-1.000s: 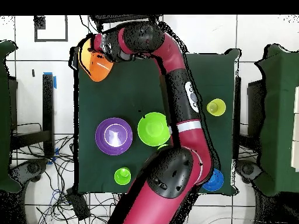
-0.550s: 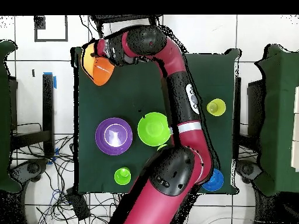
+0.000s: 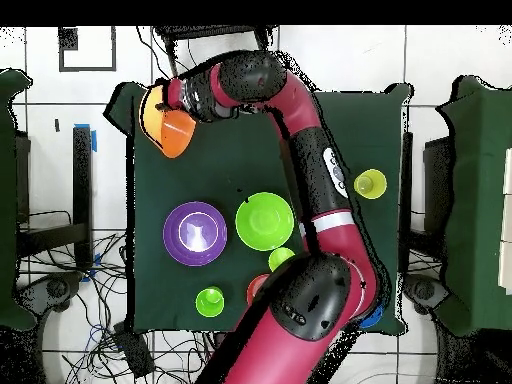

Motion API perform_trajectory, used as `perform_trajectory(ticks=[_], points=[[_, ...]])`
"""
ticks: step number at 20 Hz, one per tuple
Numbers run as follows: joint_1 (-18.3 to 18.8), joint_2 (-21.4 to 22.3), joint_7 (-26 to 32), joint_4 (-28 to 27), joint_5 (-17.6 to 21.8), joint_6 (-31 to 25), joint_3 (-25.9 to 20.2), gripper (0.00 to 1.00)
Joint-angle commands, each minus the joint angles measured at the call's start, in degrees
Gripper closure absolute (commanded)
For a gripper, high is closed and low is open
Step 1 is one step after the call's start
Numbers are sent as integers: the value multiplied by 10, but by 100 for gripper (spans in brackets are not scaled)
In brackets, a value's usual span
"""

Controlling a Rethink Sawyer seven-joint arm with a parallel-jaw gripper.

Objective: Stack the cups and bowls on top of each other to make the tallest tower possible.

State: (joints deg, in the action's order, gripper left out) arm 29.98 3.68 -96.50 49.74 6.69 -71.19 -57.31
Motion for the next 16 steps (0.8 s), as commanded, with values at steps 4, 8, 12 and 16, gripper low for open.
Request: perform_trajectory(ticks=[4,8,12,16], points=[[2,-20,194,4,14,-25,-4,100],[-1,-38,208,-11,16,-26,-3,100],[-7,-59,229,-38,19,-34,-2,100],[-12,-85,253,-64,20,-43,-5,100]])
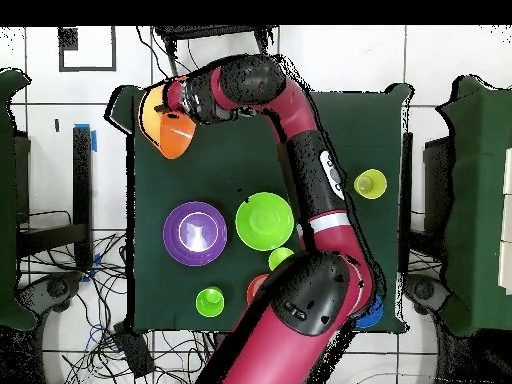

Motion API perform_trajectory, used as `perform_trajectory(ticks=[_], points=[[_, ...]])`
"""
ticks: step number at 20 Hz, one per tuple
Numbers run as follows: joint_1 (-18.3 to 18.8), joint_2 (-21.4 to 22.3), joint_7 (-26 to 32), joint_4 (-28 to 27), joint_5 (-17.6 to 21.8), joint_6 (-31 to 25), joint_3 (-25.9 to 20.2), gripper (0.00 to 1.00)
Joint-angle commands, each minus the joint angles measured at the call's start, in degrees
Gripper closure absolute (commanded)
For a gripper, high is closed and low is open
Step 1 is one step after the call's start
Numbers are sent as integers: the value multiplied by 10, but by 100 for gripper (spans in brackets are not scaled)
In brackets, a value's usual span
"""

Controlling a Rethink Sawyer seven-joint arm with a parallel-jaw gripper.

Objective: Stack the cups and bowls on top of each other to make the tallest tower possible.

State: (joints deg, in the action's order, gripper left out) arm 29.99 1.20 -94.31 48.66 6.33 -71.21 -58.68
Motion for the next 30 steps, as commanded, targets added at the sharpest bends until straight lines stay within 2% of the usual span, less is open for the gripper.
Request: perform_trajectory(ticks=[1,9,17,25,30], points=[[-11,-66,236,-55,23,-44,7,100],[-19,-109,273,-106,30,-60,1,100],[-23,-89,256,-118,20,-102,-2,100],[-35,-91,253,-169,27,-161,-10,100],[-46,-104,271,-224,51,-203,-28,100]])
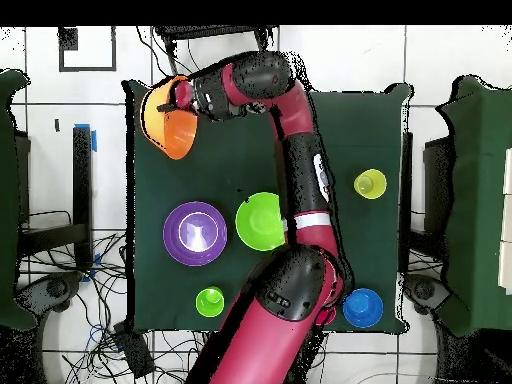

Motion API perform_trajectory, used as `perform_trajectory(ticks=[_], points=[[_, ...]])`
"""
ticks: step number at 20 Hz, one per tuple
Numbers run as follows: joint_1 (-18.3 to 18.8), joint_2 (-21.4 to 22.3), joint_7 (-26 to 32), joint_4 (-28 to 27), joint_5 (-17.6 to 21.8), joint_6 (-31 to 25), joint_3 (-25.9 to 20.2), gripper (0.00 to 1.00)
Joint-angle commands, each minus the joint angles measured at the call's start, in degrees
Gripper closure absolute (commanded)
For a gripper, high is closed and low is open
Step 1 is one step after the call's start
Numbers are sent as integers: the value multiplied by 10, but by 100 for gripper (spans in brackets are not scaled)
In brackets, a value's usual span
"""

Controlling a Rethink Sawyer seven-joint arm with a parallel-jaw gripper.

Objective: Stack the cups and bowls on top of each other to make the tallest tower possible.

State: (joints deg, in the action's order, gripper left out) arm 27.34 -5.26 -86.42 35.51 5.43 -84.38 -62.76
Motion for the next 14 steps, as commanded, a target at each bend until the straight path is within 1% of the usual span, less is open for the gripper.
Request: perform_trajectory(ticks=[1,5,14], points=[[-20,-42,195,-102,66,-79,7,100],[-22,-52,208,-132,91,-105,-16,100],[-13,-65,232,-161,159,-146,-71,100]])
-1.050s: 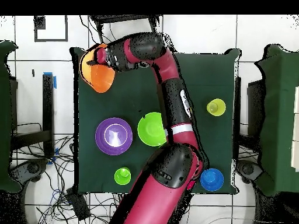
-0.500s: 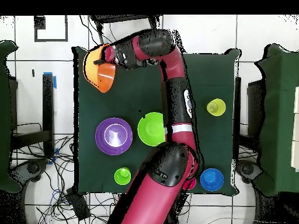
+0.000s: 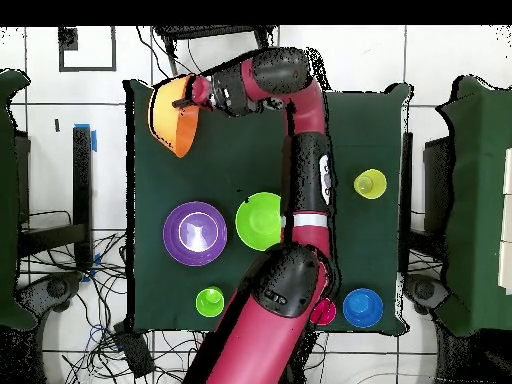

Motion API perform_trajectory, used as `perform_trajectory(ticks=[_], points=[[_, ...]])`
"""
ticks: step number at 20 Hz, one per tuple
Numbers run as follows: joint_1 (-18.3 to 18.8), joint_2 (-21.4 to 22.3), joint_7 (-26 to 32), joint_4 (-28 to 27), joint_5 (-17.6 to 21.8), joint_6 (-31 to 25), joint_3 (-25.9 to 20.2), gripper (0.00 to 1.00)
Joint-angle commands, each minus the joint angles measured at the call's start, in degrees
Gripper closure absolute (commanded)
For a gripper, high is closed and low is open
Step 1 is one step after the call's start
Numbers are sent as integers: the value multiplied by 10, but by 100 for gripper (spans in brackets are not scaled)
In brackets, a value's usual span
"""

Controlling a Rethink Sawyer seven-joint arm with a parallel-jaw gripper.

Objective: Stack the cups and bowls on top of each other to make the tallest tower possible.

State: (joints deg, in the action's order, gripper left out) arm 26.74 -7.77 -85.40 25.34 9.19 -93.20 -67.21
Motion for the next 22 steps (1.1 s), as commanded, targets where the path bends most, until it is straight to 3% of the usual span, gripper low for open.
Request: perform_trajectory(ticks=[1,12,22], points=[[-5,-40,224,-61,127,-62,-31,100],[12,-45,260,-87,233,-99,-114,100],[26,-58,290,-117,358,-141,-219,100]])
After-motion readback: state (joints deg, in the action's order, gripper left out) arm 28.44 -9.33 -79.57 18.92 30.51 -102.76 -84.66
